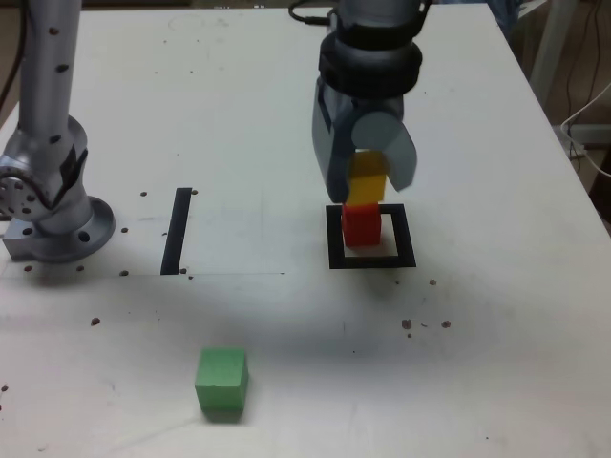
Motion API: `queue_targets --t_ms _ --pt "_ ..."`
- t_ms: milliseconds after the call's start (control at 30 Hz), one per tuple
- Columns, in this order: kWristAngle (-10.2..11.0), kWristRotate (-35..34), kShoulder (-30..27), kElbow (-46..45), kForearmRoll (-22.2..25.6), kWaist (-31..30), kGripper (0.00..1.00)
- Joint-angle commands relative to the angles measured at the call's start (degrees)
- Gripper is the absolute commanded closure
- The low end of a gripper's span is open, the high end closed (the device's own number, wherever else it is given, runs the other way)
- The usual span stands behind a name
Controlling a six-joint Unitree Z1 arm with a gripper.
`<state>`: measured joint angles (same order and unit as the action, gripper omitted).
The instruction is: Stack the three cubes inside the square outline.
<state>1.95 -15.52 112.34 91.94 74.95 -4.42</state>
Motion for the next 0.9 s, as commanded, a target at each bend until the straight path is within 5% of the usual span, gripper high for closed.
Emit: queue_targets --t_ms 0,567,867 --pt "0.34 0.80 -0.44 -0.56 -0.36 1.25 0.83" --pt "-0.44 2.48 1.33 -3.35 -4.50 3.76 0.83" --pt "-2.48 2.50 1.75 -5.24 -7.00 3.14 0.83"
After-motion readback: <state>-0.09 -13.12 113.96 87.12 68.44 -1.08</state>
